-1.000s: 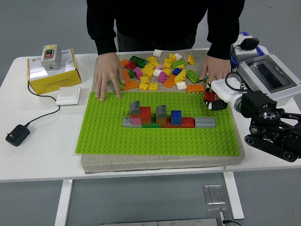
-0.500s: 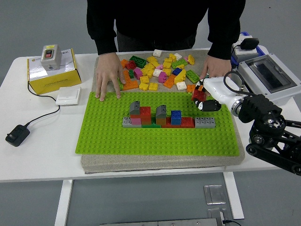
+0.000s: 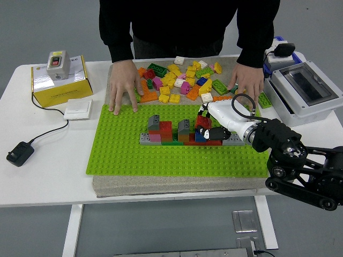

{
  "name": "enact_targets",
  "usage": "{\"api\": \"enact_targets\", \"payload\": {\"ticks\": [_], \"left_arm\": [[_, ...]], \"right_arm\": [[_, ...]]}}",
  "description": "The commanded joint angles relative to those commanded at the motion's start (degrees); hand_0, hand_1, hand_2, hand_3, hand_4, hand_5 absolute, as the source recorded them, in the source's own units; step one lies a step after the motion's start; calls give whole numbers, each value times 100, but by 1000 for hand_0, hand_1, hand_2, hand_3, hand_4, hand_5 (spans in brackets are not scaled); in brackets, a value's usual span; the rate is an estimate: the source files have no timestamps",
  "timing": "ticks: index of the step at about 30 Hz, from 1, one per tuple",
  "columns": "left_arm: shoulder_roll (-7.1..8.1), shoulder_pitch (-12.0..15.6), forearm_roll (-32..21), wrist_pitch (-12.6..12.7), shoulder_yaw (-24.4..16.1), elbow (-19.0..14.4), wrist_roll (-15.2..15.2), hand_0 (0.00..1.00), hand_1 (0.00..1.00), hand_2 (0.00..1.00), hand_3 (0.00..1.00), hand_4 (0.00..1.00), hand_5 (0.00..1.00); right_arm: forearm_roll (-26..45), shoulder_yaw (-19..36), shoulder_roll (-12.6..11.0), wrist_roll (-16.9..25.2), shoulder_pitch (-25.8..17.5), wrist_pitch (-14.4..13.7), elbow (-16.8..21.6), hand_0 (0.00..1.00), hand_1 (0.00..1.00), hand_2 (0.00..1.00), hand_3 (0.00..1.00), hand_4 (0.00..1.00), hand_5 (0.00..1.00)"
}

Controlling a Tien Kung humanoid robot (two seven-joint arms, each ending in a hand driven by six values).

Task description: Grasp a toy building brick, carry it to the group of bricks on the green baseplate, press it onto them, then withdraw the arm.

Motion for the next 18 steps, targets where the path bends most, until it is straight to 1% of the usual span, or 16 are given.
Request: {"api": "enact_targets", "payload": {"ticks": [18], "left_arm": [[1, -20, -33, -3, 38, 0, -13, 621, 612, 549, 624, 170, 709]], "right_arm": [[49, -251, 55, 30, 142, 43, -107, 105, 160, 467, 572, 275, 242]]}}
